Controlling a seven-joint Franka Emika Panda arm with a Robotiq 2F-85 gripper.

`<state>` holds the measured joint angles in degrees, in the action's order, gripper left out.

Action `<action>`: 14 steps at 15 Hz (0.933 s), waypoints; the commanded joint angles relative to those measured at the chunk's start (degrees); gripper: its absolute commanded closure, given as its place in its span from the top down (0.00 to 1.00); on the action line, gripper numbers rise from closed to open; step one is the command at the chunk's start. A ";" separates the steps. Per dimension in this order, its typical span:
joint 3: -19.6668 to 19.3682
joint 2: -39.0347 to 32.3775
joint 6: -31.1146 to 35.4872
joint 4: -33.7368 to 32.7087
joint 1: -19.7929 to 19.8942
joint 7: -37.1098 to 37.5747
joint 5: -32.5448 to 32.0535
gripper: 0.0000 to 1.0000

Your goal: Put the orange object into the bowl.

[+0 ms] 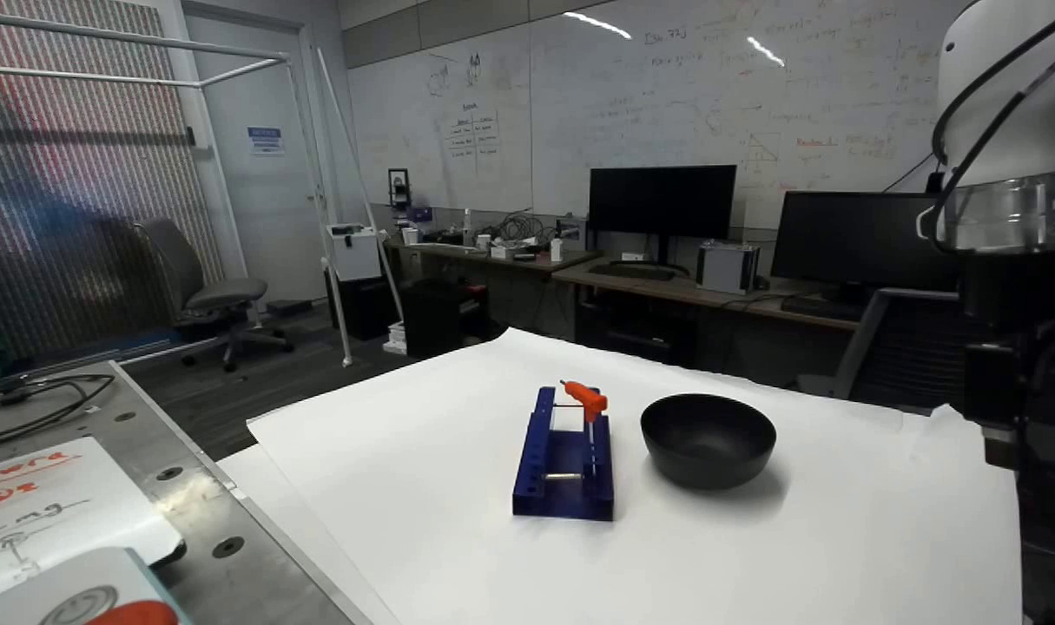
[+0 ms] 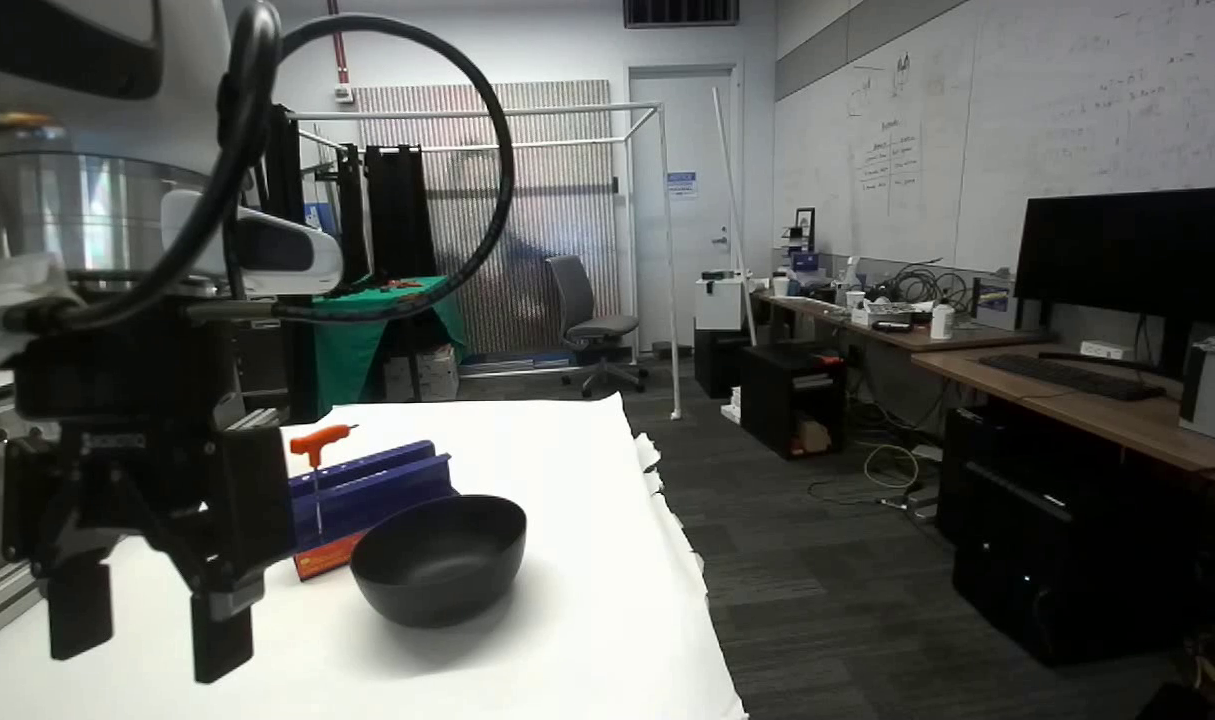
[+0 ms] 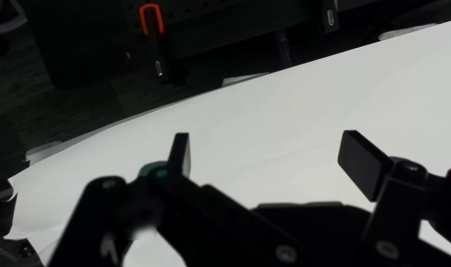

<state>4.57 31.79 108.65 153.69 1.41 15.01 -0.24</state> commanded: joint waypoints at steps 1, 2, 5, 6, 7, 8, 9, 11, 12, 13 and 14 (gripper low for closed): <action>-0.06 0.01 -0.17 -0.11 -0.04 0.00 -0.03 1.00; -0.06 0.01 -0.17 -0.11 -0.04 0.00 -0.03 1.00; -0.06 0.01 -0.17 -0.11 -0.04 0.00 -0.03 1.00; 0.33 -2.24 0.84 -1.34 0.27 1.58 0.21 1.00; 0.47 -4.62 2.29 -2.78 -0.25 1.42 0.93 1.00; 0.62 -5.85 3.59 -3.50 -0.47 1.57 1.09 1.00; 1.05 -8.15 5.62 -5.00 -0.82 2.17 1.55 1.00; 1.77 -12.42 9.58 -7.73 -1.55 2.98 2.40 1.00; 2.30 -14.78 11.81 -9.33 -1.98 3.60 2.93 1.00; 2.77 -17.15 13.41 -11.24 -2.60 4.02 3.53 1.00; 3.13 -19.42 14.23 -13.35 -3.28 4.07 4.03 1.00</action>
<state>6.55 20.08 120.37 147.29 -0.07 17.45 1.75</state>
